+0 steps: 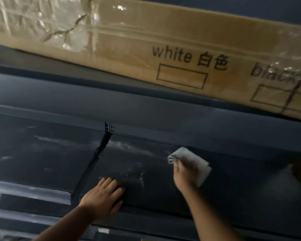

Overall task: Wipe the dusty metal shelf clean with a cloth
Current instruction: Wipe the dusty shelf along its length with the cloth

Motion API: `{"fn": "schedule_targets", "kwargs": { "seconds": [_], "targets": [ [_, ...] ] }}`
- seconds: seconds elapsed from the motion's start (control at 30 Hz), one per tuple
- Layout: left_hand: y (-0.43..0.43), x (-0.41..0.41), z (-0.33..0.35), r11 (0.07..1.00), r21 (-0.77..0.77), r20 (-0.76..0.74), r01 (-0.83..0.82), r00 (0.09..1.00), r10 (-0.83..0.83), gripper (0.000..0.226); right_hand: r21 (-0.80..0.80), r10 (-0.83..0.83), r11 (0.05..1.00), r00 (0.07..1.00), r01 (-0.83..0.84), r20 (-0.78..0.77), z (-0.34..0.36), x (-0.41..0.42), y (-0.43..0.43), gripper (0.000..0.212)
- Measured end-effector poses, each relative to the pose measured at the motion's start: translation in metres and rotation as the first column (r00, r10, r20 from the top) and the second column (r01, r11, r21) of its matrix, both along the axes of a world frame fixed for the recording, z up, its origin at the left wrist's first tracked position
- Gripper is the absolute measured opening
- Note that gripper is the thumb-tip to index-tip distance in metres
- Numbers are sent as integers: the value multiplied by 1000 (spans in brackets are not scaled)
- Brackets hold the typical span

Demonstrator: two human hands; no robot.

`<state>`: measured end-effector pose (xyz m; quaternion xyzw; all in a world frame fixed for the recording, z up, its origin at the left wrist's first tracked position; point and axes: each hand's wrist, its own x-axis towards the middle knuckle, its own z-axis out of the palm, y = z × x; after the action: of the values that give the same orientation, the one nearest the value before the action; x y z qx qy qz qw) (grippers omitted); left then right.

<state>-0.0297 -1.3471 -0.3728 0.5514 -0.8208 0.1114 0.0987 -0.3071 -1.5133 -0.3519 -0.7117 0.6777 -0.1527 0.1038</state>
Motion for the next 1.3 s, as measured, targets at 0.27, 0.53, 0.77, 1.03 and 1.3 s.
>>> {"fn": "schedule_targets", "kwargs": {
  "seconds": [0.27,0.53,0.77,1.03,1.3],
  "targets": [
    [0,-1,-2,1000,-1,-2,-26,1000,26,38,112,224,952,895,-286,385,10,154,34,42],
    [0,-3,0,999,-52,-31,6,999,-7,35,200,-179,949,105,-243,978,37,117,26,21],
    [3,-2,3,999,-33,0,9,1000,-9,33,210,-215,972,36,105,976,72,-20,-10,19],
    [4,-2,12,997,-19,-54,73,996,-74,30,100,-371,917,732,386,572,48,-79,-32,51],
    [2,18,17,984,-17,-124,178,976,-178,29,161,-281,950,958,269,52,15,46,-51,55]
  ]
}}
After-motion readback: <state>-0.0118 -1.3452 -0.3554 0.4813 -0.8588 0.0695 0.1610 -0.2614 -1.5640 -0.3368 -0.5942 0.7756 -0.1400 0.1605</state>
